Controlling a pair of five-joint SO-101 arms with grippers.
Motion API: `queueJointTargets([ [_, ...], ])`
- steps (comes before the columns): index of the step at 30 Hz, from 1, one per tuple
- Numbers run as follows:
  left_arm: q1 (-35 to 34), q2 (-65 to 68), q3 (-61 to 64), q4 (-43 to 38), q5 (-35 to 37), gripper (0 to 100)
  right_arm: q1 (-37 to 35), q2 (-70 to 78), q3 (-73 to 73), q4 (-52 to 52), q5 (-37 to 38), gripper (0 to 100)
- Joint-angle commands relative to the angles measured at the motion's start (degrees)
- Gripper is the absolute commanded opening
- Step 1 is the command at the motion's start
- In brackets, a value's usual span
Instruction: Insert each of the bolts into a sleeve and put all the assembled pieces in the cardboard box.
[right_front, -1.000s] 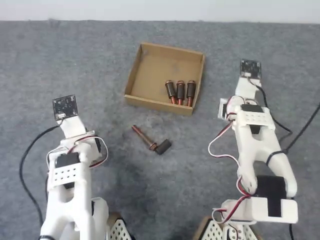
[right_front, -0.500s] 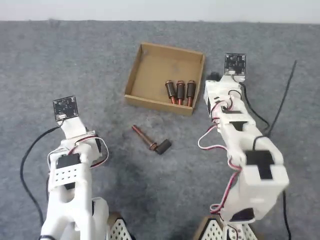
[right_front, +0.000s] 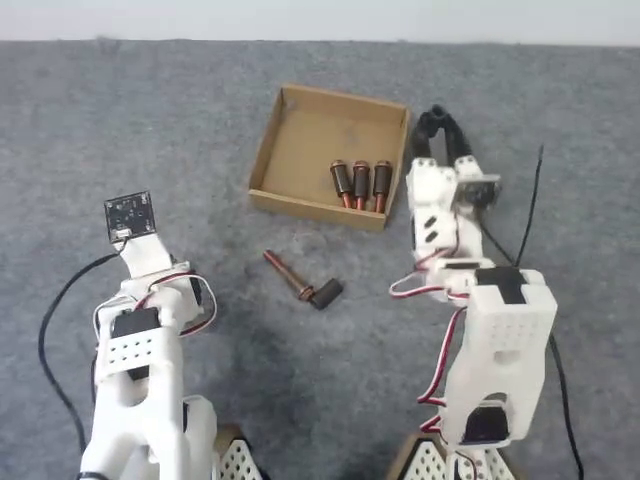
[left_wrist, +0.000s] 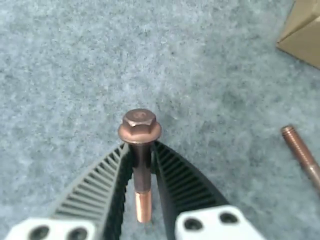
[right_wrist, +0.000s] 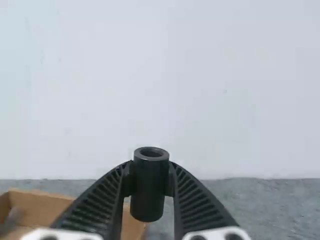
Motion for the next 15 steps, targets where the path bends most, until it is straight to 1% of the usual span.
queueJointTargets([
  [1, -0.35, -2.55, -0.48, -2.11, -0.62, 1, -1.89, -1.36, 5.63, -9.63, 1.14, 0.9],
  [3, -0.26, -2.55, -0.48, -2.11, -2.20, 1, -2.95, -1.36, 9.67, -13.32, 1.14, 0.9],
  [7, -0.26, -2.55, -0.48, -2.11, -2.73, 1, -5.05, -1.45, 16.97, -18.77, 1.14, 0.9],
  [11, -0.26, -2.55, -0.48, -2.11, -2.81, 1, -7.25, -2.51, 22.95, -20.26, 1.14, 0.9],
  [15, -0.26, -2.55, -0.48, -2.11, -2.81, 1, -9.10, -8.31, 29.89, -20.35, 1.05, 0.9],
])
